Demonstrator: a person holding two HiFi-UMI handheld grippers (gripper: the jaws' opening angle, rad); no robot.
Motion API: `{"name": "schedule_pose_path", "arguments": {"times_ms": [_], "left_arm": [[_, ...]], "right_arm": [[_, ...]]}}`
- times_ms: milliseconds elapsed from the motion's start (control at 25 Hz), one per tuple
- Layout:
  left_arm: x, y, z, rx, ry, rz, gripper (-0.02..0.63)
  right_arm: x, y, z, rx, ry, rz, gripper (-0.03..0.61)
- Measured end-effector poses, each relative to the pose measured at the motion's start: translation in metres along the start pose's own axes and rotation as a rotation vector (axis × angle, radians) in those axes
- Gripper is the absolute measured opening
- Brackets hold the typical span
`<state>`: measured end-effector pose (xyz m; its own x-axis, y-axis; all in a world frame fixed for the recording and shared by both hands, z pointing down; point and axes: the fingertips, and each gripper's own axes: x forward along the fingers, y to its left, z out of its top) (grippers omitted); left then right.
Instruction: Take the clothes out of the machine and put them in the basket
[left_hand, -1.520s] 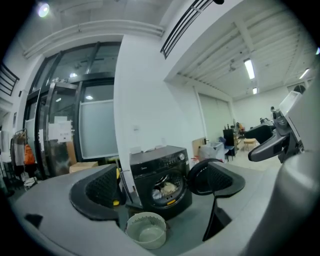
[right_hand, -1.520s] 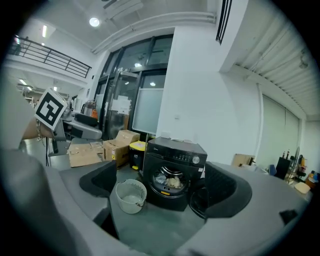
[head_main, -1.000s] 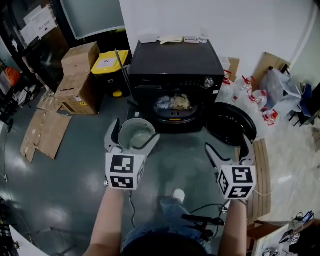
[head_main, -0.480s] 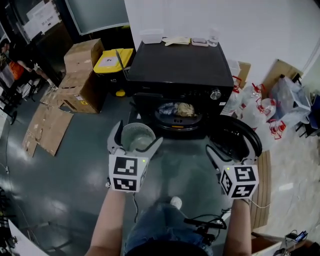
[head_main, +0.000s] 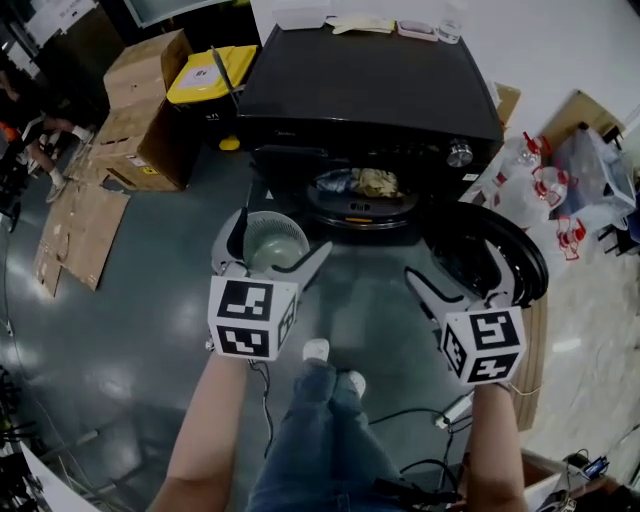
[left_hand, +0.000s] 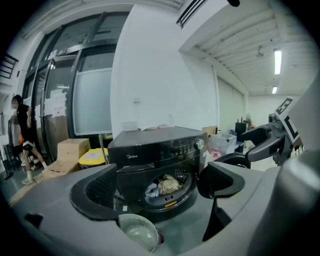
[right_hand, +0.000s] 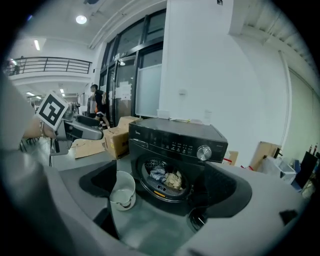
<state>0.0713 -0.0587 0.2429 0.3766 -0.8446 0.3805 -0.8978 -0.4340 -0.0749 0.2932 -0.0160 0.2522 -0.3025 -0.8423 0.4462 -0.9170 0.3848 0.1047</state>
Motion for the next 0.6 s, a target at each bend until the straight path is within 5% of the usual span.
{"name": "schedule_pose_path", "arguments": {"times_ms": [600], "left_arm": [[0.140,0.044,-0.118,-0.019,0.085,-0.050,0.565]], "right_arm": [[0.150,-0.005,-0.085,0.042,0.016,-0.041,0.548]]}}
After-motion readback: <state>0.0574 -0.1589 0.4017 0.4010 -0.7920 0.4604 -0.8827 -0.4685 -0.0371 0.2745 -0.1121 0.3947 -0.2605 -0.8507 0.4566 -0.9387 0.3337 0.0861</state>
